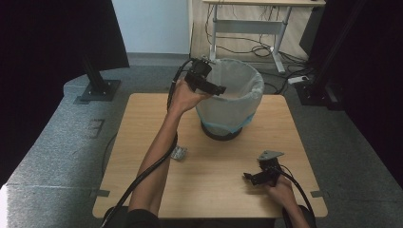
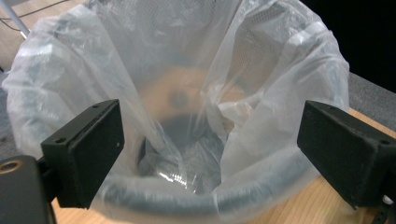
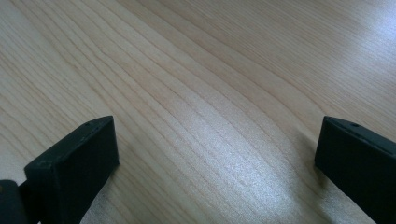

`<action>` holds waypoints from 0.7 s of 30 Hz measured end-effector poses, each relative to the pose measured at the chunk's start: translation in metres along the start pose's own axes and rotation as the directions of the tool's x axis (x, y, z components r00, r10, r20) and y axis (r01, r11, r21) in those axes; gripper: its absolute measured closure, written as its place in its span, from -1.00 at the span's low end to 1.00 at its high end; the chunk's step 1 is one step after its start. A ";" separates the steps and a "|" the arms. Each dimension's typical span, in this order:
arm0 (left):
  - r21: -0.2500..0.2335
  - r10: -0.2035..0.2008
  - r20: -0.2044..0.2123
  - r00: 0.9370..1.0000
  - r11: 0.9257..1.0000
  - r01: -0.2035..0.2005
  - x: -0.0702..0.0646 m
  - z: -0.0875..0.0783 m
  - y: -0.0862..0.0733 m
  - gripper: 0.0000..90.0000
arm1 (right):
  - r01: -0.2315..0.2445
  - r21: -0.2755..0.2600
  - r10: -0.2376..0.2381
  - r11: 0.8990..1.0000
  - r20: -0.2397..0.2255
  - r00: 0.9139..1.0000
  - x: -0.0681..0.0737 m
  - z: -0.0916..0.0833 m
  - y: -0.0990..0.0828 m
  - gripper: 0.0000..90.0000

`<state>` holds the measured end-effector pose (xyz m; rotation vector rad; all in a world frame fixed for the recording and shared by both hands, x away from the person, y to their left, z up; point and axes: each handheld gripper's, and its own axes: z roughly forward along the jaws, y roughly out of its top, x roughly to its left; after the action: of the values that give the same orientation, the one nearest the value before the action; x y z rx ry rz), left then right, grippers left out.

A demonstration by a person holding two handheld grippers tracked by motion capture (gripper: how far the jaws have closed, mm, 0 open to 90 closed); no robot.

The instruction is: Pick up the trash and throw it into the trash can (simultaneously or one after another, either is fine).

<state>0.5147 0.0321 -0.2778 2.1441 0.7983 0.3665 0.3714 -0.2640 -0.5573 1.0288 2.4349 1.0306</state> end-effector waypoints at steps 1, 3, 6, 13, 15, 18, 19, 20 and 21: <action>0.001 0.003 -0.001 1.000 1.000 -0.003 -0.001 -0.001 -0.002 -0.84 | 0.000 0.000 0.000 1.000 0.000 1.000 0.000 0.000 0.000 -1.00; 0.006 0.007 -0.005 1.000 1.000 -0.007 -0.001 -0.003 -0.006 -0.86 | 0.000 0.000 0.000 1.000 0.000 1.000 0.000 0.000 0.000 -1.00; -0.004 -0.011 -0.002 1.000 1.000 0.011 0.000 -0.008 -0.014 -0.88 | 0.000 0.000 0.000 1.000 0.000 1.000 0.000 0.000 0.000 -1.00; -0.005 -0.016 -0.004 1.000 1.000 0.016 0.001 -0.013 -0.028 -0.93 | 0.001 0.000 -0.001 1.000 0.000 1.000 0.000 0.000 0.000 -1.00; -0.009 -0.022 -0.007 1.000 1.000 0.022 0.003 -0.017 -0.033 -0.94 | 0.000 0.000 0.000 1.000 0.000 1.000 0.000 0.000 0.000 -1.00; -0.015 -0.028 -0.013 1.000 0.999 0.028 0.004 -0.020 -0.037 -0.96 | 0.000 0.000 0.000 1.000 0.000 1.000 0.000 0.000 0.000 -1.00; -0.018 -0.032 -0.015 0.999 0.999 0.032 0.005 -0.022 -0.040 -0.97 | 0.001 -0.001 -0.001 1.000 0.000 1.000 0.000 0.000 0.000 -1.00; -0.020 -0.037 -0.015 0.999 0.999 0.037 0.006 -0.023 -0.042 -0.98 | 0.001 -0.001 -0.001 1.000 0.000 1.000 0.000 0.000 0.000 -1.00; -0.023 -0.041 -0.014 0.999 0.999 0.041 0.007 -0.025 -0.045 -0.98 | 0.001 -0.001 -0.001 1.000 0.000 1.000 0.000 0.000 0.000 -1.00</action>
<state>0.4885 0.0726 -0.2963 2.1028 0.8413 0.3690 0.3714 -0.2640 -0.5574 1.0271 2.4344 1.0307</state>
